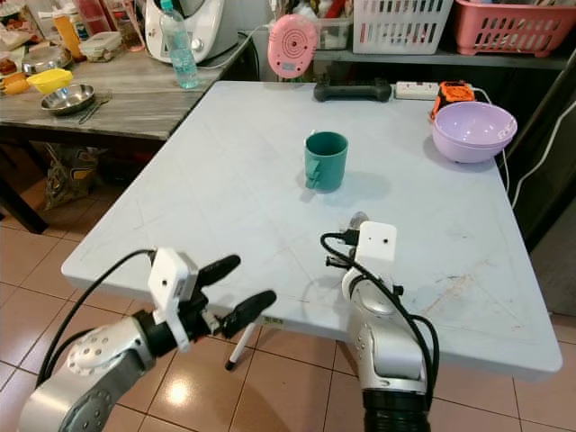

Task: Setting the table

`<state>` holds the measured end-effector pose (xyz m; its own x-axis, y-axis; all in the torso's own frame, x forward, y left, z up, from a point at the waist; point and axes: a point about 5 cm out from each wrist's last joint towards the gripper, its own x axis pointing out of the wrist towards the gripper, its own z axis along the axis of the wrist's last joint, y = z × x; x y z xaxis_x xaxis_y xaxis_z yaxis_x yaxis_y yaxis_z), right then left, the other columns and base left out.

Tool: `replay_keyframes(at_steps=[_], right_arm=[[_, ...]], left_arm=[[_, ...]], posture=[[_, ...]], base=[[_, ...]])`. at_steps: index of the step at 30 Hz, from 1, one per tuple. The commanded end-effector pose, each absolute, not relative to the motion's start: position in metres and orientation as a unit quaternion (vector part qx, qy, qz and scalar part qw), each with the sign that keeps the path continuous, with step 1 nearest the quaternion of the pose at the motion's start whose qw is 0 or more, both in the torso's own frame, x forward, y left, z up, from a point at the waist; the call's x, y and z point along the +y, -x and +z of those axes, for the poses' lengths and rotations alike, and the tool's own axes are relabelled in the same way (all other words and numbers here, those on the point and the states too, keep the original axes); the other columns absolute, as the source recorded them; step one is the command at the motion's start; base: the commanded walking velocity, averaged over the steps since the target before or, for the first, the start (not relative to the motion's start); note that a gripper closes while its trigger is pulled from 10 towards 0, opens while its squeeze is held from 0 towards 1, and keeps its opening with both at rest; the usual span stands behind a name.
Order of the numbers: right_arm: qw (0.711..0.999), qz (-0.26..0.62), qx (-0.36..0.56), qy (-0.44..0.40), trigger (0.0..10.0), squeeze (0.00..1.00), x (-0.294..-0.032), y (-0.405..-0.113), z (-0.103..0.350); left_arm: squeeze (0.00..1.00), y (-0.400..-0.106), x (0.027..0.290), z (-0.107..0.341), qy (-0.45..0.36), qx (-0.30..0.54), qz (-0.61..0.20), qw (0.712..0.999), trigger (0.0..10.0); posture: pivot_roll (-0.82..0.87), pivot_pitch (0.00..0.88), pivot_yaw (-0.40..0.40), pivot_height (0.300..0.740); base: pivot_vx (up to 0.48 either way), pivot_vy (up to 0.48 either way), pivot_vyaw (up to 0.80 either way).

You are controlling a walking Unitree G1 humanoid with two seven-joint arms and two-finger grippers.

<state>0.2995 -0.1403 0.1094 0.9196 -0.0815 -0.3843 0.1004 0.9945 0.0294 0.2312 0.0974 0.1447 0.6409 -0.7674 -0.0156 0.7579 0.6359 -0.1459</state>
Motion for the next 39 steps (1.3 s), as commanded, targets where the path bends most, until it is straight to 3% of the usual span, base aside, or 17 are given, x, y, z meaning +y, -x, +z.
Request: replay_keyframes(at_steps=[1,7,14,16,18,19,20,22,23,24,39], right_arm=[[0.983,-0.013,0.181,-0.006,0.0,0.0,-0.13,-0.298,0.114],[0.992,-0.012,0.125,0.019,0.0,0.0,-0.134,-0.295,0.126],[0.998,-0.019,0.043,0.035,0.0,0.0,-0.145,-0.286,0.143],[0.999,-0.028,0.008,0.032,0.2,0.0,-0.152,-0.281,0.151],[0.999,-0.039,-0.009,0.033,1.2,0.0,-0.159,-0.277,0.154],[0.999,-0.039,-0.009,0.033,1.2,0.0,-0.159,-0.277,0.154],[0.998,-0.044,-0.016,0.036,2.0,0.0,-0.163,-0.275,0.156],[0.997,-0.051,-0.023,0.049,5.6,0.0,-0.169,-0.27,0.155],[0.997,-0.055,-0.022,0.052,9.1,0.0,-0.172,-0.269,0.154],[0.997,-0.058,-0.02,0.056,10.0,0.0,-0.174,-0.267,0.153],[0.997,-0.055,-0.026,0.052,10.0,0.0,-0.176,-0.266,0.148]], left_arm=[[0.0,-0.237,0.105,0.145,0.06,0.04,-0.401,0.913,10.0],[0.0,-0.256,0.117,0.139,0.031,0.024,-0.343,0.938,10.0],[0.0,-0.29,0.15,0.121,-0.008,0.022,-0.191,0.981,10.0],[0.0,-0.297,0.158,0.118,-0.021,0.017,-0.147,0.989,10.0],[0.0,-0.301,0.161,0.116,-0.023,0.015,-0.118,0.993,10.0],[0.0,-0.301,0.161,0.116,-0.023,0.015,-0.118,0.993,10.0],[0.0,-0.302,0.16,0.116,-0.02,0.016,-0.11,0.994,10.0],[0.0,-0.304,0.155,0.113,-0.015,0.011,-0.1,0.995,10.0],[0.0,-0.304,0.152,0.112,-0.012,0.01,-0.1,0.995,10.0],[0.0,-0.305,0.15,0.111,-0.011,0.01,-0.101,0.995,10.0],[0.0,-0.315,0.149,0.109,-0.006,-0.002,-0.08,0.997,10.0]], posture=[[-0.13,0.076,0.081,0.74],[-0.13,0.072,0.079,0.74],[-0.14,0.063,0.08,0.74],[-0.14,0.057,0.081,0.74],[-0.14,0.056,0.082,0.74],[-0.14,0.056,0.082,0.74],[-0.15,0.053,0.082,0.74],[-0.15,0.045,0.08,0.74],[-0.15,0.042,0.08,0.74],[-0.15,0.042,0.08,0.74],[-0.15,0.021,0.079,0.74]], base=[[0.0,0.0,0.0],[0.0,0.0,0.0],[0.0,0.0,0.0],[0.0,0.0,0.0],[0.0,0.0,0.0],[0.0,0.0,0.0],[0.0,0.0,0.0],[0.0,0.0,0.0],[0.0,0.0,0.0],[0.0,0.0,0.0],[0.0,0.0,-0.1]])
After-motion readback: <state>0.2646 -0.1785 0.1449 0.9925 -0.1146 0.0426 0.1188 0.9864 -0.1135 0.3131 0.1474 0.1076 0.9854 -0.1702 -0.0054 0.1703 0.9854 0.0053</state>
